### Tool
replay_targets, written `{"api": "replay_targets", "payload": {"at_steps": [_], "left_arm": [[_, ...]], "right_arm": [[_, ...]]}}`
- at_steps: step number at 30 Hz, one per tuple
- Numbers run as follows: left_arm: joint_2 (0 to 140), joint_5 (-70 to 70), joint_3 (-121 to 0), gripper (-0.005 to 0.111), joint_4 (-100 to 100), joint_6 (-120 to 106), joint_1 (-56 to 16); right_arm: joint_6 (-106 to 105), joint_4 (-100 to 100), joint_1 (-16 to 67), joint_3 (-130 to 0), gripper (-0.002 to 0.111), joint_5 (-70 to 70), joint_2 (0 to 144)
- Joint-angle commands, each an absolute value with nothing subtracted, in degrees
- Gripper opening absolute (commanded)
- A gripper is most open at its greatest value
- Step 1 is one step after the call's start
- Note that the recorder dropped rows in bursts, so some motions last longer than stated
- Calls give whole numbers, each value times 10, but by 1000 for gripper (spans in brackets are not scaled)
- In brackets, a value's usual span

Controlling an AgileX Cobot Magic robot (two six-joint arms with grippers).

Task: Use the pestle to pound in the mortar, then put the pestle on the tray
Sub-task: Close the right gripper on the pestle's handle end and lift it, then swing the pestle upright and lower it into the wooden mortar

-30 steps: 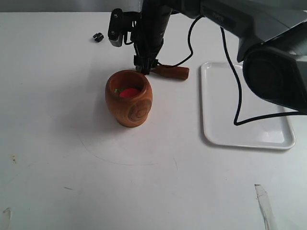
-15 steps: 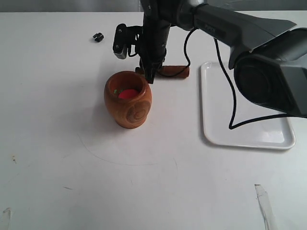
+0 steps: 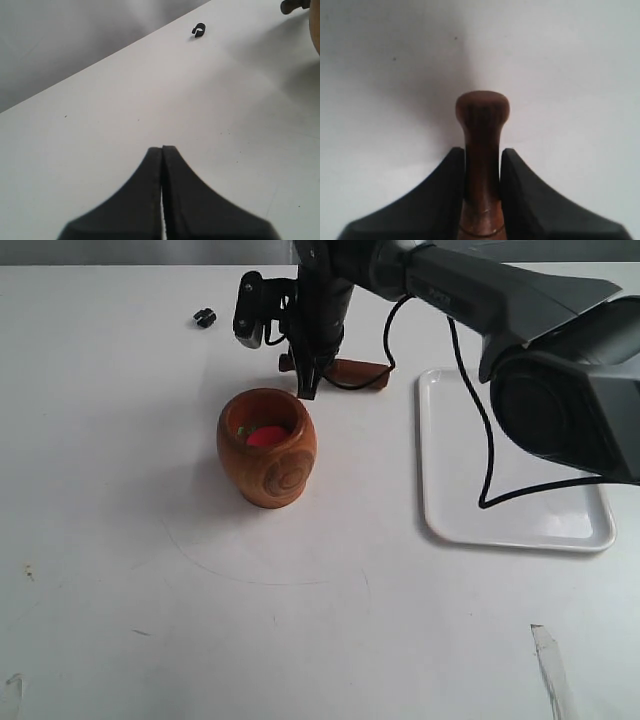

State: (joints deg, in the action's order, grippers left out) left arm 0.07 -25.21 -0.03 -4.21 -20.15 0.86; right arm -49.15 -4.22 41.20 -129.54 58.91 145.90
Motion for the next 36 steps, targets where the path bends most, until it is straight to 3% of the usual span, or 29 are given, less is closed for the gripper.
{"api": "replay_targets", "payload": {"at_steps": [1,14,16,19,21,26,36], "left_arm": [[0,-250,0,0,-38,-197,4],[0,-250,0,0,-38,-197,4],[0,-250,0,0,-38,-197,4],[0,-250,0,0,-38,-197,4],[0,-250,0,0,-38,-197,4],[0,-250,0,0,-38,-197,4],[0,-250,0,0,-38,-197,4]], "right_arm": [[-472,-35,412,-1297,0,564,1425],[-393,107,382,-1297,0,509,1314],[-319,72,382,-1297,0,480,1299],[-48,-200,393,-1271,0,419,1282],[-4,-254,394,-1246,0,389,1275],[-127,-98,394,-1096,0,196,1221],[-31,-87,392,-736,0,-229,1022]]}}
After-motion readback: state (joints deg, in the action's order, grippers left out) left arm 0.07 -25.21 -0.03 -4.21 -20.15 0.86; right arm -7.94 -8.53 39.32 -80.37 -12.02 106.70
